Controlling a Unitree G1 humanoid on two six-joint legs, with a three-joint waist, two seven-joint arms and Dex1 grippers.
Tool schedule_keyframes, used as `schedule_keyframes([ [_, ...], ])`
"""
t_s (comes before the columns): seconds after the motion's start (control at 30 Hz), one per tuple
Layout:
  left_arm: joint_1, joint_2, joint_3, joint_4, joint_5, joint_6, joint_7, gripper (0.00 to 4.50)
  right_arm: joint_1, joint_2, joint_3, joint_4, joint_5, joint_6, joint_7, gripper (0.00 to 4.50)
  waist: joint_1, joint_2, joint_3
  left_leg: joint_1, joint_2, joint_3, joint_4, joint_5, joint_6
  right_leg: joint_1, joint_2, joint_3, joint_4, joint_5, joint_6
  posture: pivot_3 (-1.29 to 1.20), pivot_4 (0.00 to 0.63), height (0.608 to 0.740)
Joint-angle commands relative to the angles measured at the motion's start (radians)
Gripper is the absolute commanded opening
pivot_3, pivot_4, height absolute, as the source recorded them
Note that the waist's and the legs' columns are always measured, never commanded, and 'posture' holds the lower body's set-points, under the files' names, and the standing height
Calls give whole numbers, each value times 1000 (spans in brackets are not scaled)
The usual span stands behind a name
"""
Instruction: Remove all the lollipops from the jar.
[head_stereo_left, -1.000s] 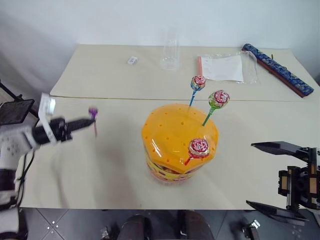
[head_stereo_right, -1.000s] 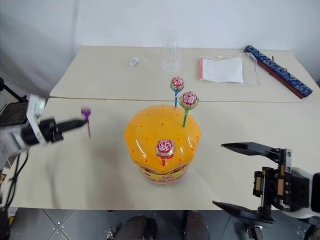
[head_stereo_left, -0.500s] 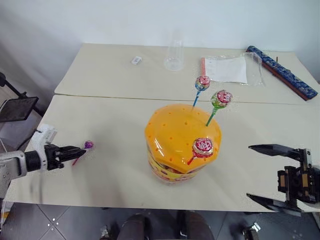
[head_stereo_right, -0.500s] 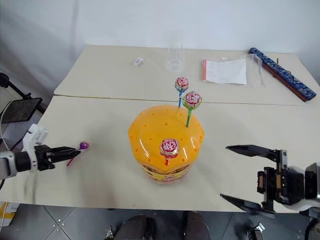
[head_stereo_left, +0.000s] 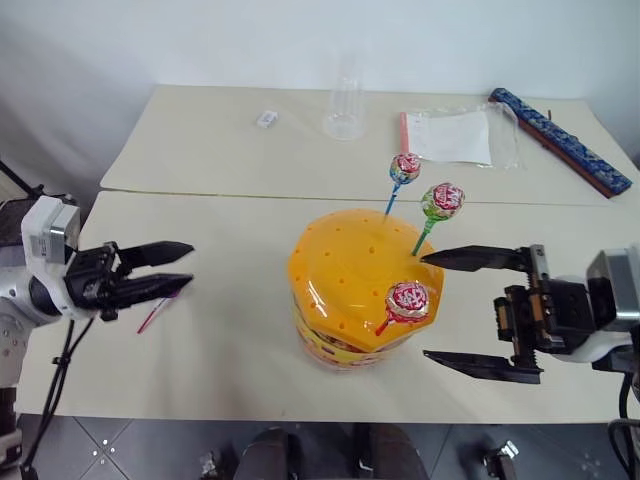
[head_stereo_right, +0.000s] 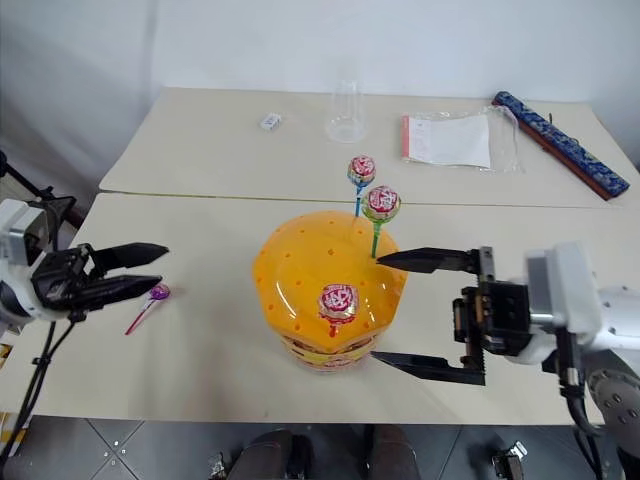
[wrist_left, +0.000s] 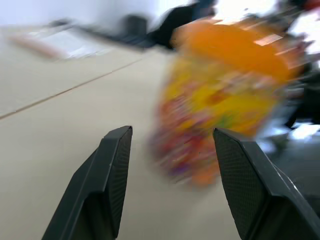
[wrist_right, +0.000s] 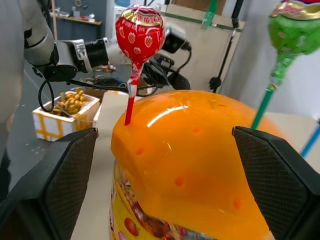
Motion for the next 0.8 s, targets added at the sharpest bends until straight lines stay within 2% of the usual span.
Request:
schedule_keyframes([
  [0.03, 24, -77, 57, -102, -133, 26, 68, 2702, -54, -18, 38, -25, 16, 21, 25, 4500, -5, 1, 0, 2, 0, 0, 0, 0, 0, 2, 3, 0, -1, 0, 0, 0, 150, 740],
  [0.17, 13, -114, 69, -110, -186, 40, 96, 2702, -110, -22, 76, -9, 19, 47, 62, 4500, -6, 0, 0, 4, 2, 0, 2, 2, 1, 6, 8, 1, -4, 0, 0, 0, 150, 740],
  [0.33, 5, -146, 65, -154, -348, 107, 138, 2702, -181, -29, 107, -2, 17, 97, 50, 4500, -4, 0, 0, 4, 1, -1, 2, 2, 1, 6, 5, 2, -3, 0, 0, 0, 150, 740],
  [0.47, 42, -142, 41, -167, -283, 85, 93, 2702, -207, -6, 107, -2, 34, 113, 34, 4500, -6, 0, 0, 4, 2, -2, 0, 1, 0, 6, 6, 1, -4, 0, 0, 0, 150, 740],
  [0.53, 40, -146, 36, -166, -270, 71, 87, 2702, -191, 3, 77, 1, 63, 123, 6, 4500, -6, 0, 0, 3, 2, -2, 0, 1, 0, 6, 8, 0, -4, 0, 0, 0, 150, 740],
  [0.6, 39, -151, 38, -171, -270, 59, 82, 2702, -136, -13, -31, 24, 134, 145, -9, 4500, -1, 0, 0, 3, 1, -2, 1, 2, 0, 6, 9, 0, -4, 0, 0, 0, 150, 740],
  [0.73, 32, -163, 47, -170, -282, 41, 84, 2702, 21, -60, -231, 72, 94, 129, 121, 4500, 12, 0, 0, 2, 0, -1, 1, 1, 1, 8, 8, 1, -8, 0, 0, 0, 150, 740],
  [0.8, 18, -174, 43, -164, -281, 30, 84, 2702, 58, -75, -289, 122, 76, 128, 133, 4500, 15, 0, 0, 3, 0, -1, 1, 2, 2, 8, 8, 1, -8, 0, 0, 0, 150, 740],
])
